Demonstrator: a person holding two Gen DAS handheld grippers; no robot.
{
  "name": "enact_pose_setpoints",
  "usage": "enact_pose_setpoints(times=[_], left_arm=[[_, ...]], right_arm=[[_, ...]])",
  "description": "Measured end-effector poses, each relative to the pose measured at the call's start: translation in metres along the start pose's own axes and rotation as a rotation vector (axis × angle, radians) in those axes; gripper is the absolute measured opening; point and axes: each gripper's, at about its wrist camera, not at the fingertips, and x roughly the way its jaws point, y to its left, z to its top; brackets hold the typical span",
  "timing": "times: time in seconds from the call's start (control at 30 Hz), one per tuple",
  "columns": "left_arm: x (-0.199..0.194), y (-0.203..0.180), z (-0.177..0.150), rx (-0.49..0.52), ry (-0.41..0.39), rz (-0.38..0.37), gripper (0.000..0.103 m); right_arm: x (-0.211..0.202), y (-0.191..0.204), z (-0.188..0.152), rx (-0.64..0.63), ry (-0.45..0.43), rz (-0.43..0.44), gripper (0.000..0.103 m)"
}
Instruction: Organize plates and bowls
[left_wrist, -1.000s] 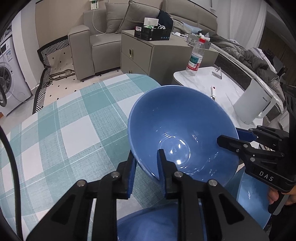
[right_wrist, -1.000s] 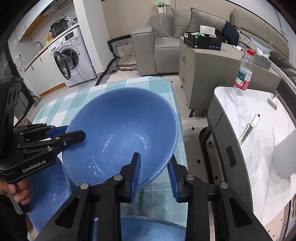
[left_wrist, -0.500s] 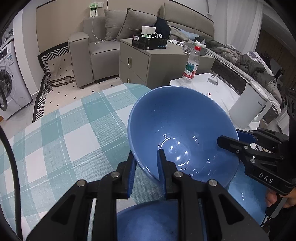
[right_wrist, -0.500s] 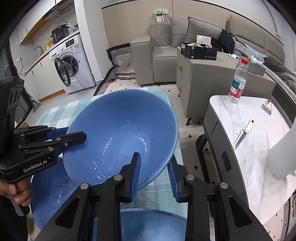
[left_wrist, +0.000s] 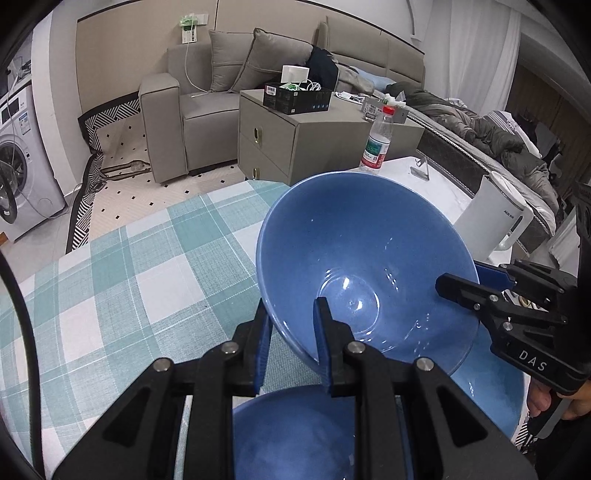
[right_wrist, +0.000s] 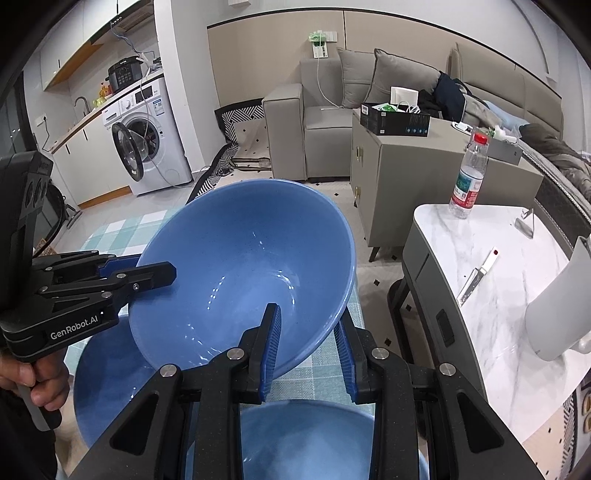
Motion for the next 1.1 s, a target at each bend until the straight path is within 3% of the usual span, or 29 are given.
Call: enact_pose_setpoints(times=[1.1], left_arm=[[-0.071,-0.01,-0.025,0.01,-0.099,0.032,0.02]], right_arm=[[-0.076,0.035,-0.018,-0.038,-0.111,0.015,0.03]])
